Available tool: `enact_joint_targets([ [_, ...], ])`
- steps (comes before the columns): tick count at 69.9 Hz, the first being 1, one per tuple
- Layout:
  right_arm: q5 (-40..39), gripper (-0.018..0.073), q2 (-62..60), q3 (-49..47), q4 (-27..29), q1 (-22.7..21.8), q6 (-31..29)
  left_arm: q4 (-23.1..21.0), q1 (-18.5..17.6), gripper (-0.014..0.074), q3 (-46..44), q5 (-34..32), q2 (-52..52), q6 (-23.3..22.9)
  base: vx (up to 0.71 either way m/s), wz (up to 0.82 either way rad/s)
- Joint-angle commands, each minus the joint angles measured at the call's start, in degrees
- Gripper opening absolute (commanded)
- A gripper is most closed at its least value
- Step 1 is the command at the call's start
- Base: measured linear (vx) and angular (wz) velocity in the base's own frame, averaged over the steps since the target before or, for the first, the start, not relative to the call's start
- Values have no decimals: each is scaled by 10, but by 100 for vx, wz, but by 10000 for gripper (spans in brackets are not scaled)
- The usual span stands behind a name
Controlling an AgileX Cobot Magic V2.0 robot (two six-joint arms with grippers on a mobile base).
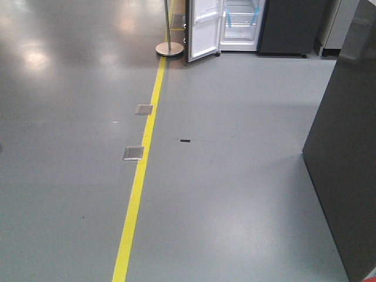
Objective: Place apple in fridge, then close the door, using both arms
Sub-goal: 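Drive the base along the yellow line toward the open refrigerator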
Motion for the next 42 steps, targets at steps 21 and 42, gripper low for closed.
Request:
enact_joint_targets([
  [21,-36,381,5,-15,5,-1,-2,0,-2,-6,-18,-36,-3,-5,31,-11],
  [42,-36,381,5,-15,5,-1,-2,0,-2,-6,-18,-36,-3,-5,33,-4],
])
